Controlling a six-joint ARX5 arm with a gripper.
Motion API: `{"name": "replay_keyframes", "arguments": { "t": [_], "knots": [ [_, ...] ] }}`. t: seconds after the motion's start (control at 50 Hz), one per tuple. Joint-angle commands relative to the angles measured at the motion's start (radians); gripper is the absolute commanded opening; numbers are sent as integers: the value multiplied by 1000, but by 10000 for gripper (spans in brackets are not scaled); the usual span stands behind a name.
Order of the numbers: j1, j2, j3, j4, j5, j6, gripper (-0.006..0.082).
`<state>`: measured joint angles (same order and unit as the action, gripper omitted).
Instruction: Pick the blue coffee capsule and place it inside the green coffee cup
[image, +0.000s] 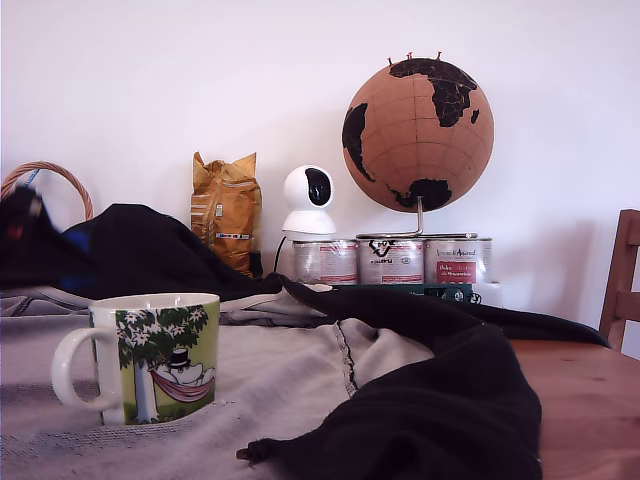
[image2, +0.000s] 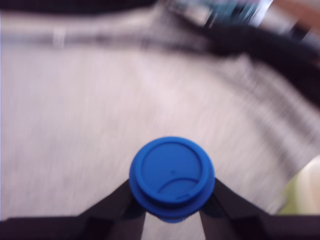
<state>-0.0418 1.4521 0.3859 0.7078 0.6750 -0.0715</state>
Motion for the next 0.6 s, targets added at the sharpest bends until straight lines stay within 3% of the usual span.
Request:
{"name": "replay_keyframes", "arguments": {
  "t": [0.0, 0.14, 0.58],
  "knots": [
    [-14, -27, 14, 3, 36, -32, 198],
    [-48, -90, 14, -24, 105, -71, 198],
    [-204, -117, 14, -198, 141, -79, 200]
  ]
}}
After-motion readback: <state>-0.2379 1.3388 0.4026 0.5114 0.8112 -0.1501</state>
